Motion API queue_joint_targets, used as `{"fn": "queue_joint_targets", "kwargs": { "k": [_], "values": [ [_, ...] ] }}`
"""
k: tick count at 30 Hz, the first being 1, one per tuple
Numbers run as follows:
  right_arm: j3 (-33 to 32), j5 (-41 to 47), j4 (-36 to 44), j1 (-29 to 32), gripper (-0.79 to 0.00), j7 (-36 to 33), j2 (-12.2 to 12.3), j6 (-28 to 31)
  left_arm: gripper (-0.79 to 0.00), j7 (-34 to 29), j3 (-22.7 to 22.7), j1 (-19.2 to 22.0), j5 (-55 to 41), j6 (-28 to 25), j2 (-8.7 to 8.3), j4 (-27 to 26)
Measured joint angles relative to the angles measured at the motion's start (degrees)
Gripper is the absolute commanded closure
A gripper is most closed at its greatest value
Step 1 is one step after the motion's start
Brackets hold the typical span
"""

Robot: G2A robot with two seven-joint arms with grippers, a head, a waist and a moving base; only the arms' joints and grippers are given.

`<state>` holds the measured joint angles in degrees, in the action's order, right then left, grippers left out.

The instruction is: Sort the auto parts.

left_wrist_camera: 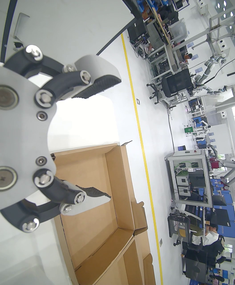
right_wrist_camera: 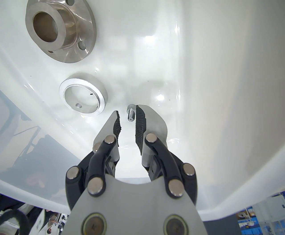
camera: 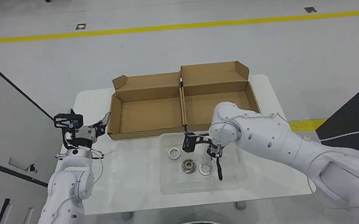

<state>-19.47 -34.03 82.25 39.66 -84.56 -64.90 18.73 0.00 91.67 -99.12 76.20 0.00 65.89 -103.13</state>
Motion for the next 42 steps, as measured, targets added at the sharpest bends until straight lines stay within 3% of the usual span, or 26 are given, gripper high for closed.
{"fn": "queue_joint_targets", "kwargs": {
  "k": [8, 20, 31, 35, 42],
  "values": [
    [-2.60, 4.30, 3.88, -0.86, 0.000, -0.72, 1.48, 0.29, -0.785, 0.00, 0.00, 0.00, 0.00, 0.00, 0.00, 0.00],
    [-12.36, 18.25, 19.69, -0.93, 0.000, -0.83, 9.33, 0.17, -0.785, 0.00, 0.00, 0.00, 0.00, 0.00, 0.00, 0.00],
    [-13.10, 19.28, 19.01, -0.46, 0.000, -0.03, 9.51, -0.30, -0.785, 0.00, 0.00, 0.00, 0.00, 0.00, 0.00, 0.00],
    [-19.49, 29.07, 14.09, 0.84, 0.000, 4.76, 10.86, 0.77, -0.785, 0.00, 0.00, 0.00, 0.00, 0.00, 0.00, 0.00],
    [-30.68, 56.20, 8.37, 5.01, 0.000, 5.63, 13.59, 6.72, -0.785, 0.00, 0.00, 0.00, 0.00, 0.00, 0.00, 0.00]
  ]
}}
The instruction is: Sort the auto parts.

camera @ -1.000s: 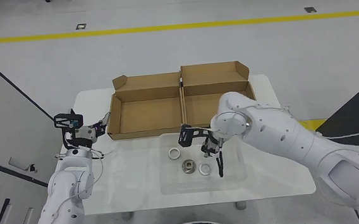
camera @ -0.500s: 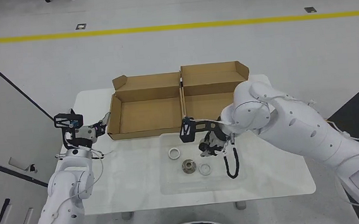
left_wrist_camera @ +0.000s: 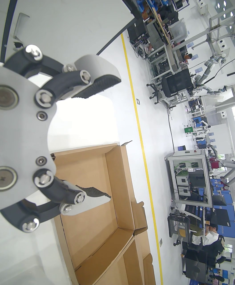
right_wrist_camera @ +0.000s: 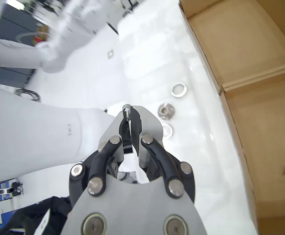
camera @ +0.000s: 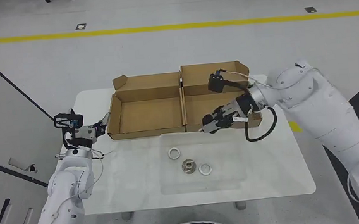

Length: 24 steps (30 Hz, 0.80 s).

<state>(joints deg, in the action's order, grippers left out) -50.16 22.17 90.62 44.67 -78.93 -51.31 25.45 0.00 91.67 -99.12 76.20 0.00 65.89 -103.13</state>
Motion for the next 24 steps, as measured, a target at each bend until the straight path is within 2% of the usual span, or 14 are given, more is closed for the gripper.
{"fn": "queue_joint_targets", "kwargs": {
  "k": [7, 15, 19, 24],
  "values": [
    [0.02, 17.86, 2.82, -2.19, 0.000, 1.48, -0.39, 1.41, -0.785, 0.00, 0.00, 0.00, 0.00, 0.00, 0.00, 0.00],
    [1.44, 31.82, 4.77, -7.07, 0.000, 2.38, -3.20, 2.32, -0.785, 0.00, 0.00, 0.00, 0.00, 0.00, 0.00, 0.00],
    [1.18, 35.76, 5.02, -8.52, 0.000, 1.70, -4.98, 1.65, -0.785, 0.00, 0.00, 0.00, 0.00, 0.00, 0.00, 0.00],
    [1.05, 35.77, 4.92, -8.64, 0.000, 1.60, -5.18, 1.55, -0.785, 0.00, 0.00, 0.00, 0.00, 0.00, 0.00, 0.00]
  ]
}}
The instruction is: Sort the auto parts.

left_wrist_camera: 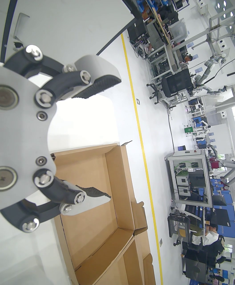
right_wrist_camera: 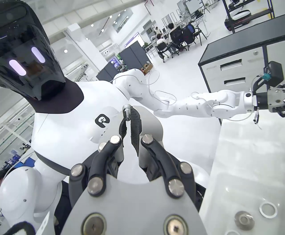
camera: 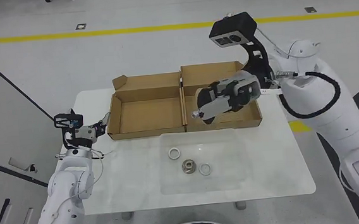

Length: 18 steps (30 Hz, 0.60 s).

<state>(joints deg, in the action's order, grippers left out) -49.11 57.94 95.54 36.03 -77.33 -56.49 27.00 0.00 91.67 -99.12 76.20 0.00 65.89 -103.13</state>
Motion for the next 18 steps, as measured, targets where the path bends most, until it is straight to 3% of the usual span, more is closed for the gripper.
{"fn": "queue_joint_targets", "kwargs": {
  "k": [6, 9, 18],
  "values": [
    [-0.37, 1.64, 1.29, 0.96, 0.000, 1.79, -0.21, -0.07, -0.785, 0.00, 0.00, 0.00, 0.00, 0.00, 0.00, 0.00],
    [-1.33, 7.63, 2.78, 2.00, 0.000, 4.12, -0.90, 0.80, -0.785, 0.00, 0.00, 0.00, 0.00, 0.00, 0.00, 0.00],
    [-2.08, 24.13, 3.16, 1.38, 0.000, 1.51, -3.97, 1.49, -0.785, 0.00, 0.00, 0.00, 0.00, 0.00, 0.00, 0.00]
  ]
}}
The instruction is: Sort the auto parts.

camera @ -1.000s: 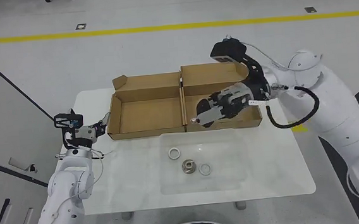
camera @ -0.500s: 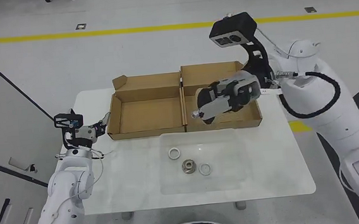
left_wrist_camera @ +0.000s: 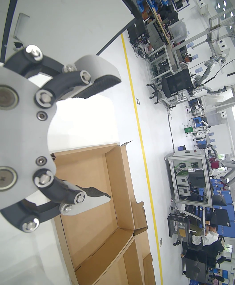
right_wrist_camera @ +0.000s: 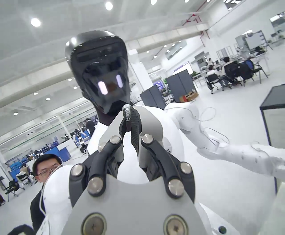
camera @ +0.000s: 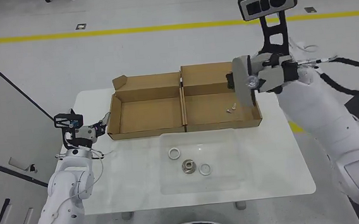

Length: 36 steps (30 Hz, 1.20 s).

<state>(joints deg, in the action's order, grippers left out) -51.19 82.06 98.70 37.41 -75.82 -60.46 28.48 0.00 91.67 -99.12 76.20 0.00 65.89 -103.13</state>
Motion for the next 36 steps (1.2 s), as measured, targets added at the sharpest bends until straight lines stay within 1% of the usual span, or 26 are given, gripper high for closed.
{"fn": "queue_joint_targets", "kwargs": {
  "k": [7, 10, 14, 17, 22, 24, 26, 29, 36],
  "values": [
    [-0.71, 7.02, 0.17, 0.74, 0.000, -0.39, -2.67, -0.41, -0.785, 0.00, 0.00, 0.00, 0.00, 0.00, 0.00, 0.00],
    [-1.12, 7.09, -0.74, 0.55, 0.000, -0.24, -3.72, -0.25, -0.785, 0.00, 0.00, 0.00, 0.00, 0.00, 0.00, 0.00],
    [-1.51, 0.75, -3.04, -0.39, 0.000, 0.89, -4.36, 0.10, -0.785, 0.00, 0.00, 0.00, 0.00, 0.00, 0.00, 0.00],
    [-1.79, -4.44, -3.64, -0.80, 0.000, 3.21, -4.63, -0.52, -0.785, 0.00, 0.00, 0.00, 0.00, 0.00, 0.00, 0.00],
    [-2.35, -16.22, -3.47, -1.58, 0.000, 6.52, -4.71, -3.01, -0.785, 0.00, 0.00, 0.00, 0.00, 0.00, 0.00, 0.00],
    [-2.52, -19.06, -3.03, -1.48, 0.000, 7.17, -4.78, -3.99, -0.785, 0.00, 0.00, 0.00, 0.00, 0.00, 0.00, 0.00],
    [-2.71, -19.98, -2.61, -1.01, 0.000, 7.67, -4.88, -4.47, -0.785, 0.00, 0.00, 0.00, 0.00, 0.00, 0.00, 0.00],
    [-3.06, -18.76, -1.58, 0.22, 0.000, 8.45, -5.16, -4.92, -0.785, 0.00, 0.00, 0.00, 0.00, 0.00, 0.00, 0.00],
    [-4.01, -7.50, -0.26, 3.30, 0.000, 7.00, -6.41, -3.91, -0.785, 0.00, 0.00, 0.00, 0.00, 0.00, 0.00, 0.00]
  ]
}}
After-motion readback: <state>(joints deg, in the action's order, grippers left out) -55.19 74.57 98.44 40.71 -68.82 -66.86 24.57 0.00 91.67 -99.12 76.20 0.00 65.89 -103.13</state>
